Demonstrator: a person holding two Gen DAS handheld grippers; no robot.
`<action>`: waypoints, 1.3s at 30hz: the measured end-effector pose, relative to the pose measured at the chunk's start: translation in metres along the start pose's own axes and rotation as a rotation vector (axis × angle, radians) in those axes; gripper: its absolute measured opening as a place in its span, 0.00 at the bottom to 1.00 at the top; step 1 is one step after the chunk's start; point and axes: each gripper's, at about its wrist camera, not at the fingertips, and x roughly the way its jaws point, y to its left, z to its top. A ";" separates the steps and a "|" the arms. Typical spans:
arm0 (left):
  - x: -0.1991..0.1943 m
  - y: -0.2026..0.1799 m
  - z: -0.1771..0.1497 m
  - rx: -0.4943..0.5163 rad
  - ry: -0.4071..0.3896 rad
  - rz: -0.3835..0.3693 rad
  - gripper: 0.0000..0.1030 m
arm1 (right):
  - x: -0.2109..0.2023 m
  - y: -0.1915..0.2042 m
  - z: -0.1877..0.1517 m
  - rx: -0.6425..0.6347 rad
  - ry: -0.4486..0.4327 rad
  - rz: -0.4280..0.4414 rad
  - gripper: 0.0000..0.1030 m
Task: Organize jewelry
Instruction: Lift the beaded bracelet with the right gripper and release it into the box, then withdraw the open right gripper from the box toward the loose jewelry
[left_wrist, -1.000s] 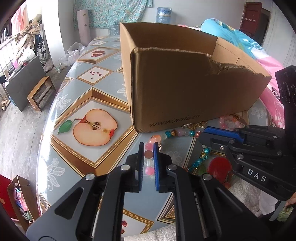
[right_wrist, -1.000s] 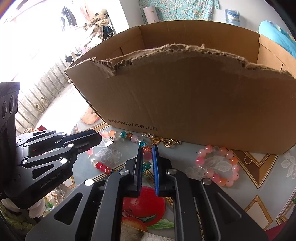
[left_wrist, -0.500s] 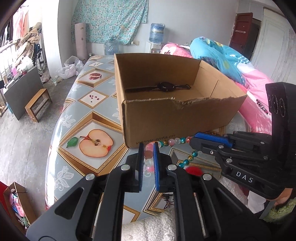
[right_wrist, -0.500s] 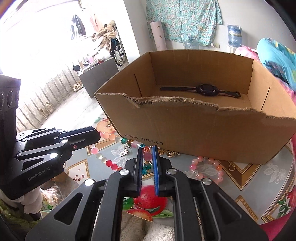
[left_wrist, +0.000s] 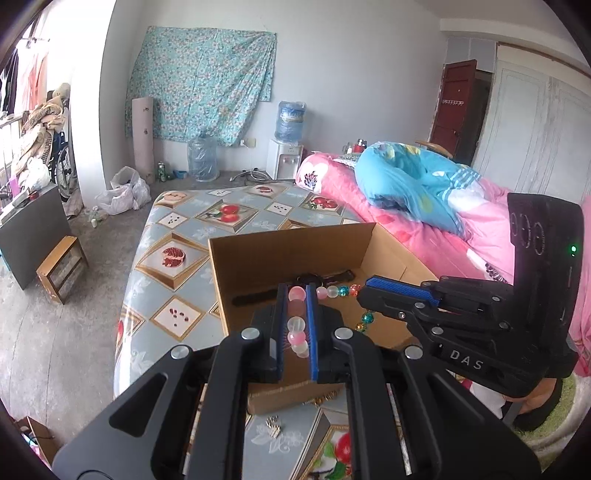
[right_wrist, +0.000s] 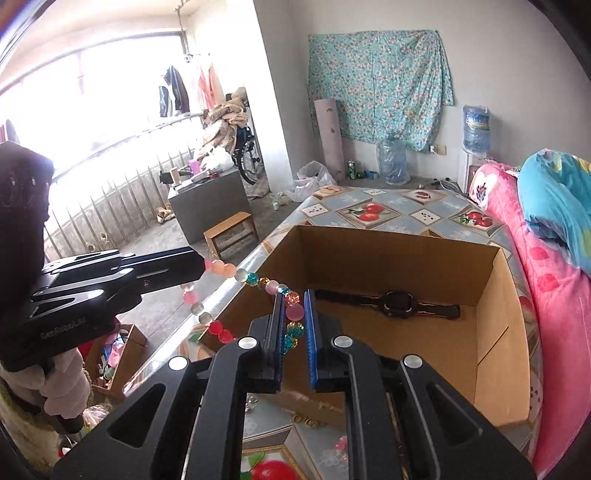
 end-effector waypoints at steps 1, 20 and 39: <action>0.010 0.002 0.005 -0.004 0.013 -0.002 0.08 | 0.014 -0.006 0.007 0.019 0.033 -0.005 0.10; 0.124 0.033 0.001 -0.029 0.236 0.115 0.20 | 0.141 -0.063 0.018 0.219 0.404 0.057 0.11; 0.007 0.036 -0.077 -0.071 0.116 0.135 0.57 | 0.000 -0.039 -0.072 0.168 0.167 0.073 0.23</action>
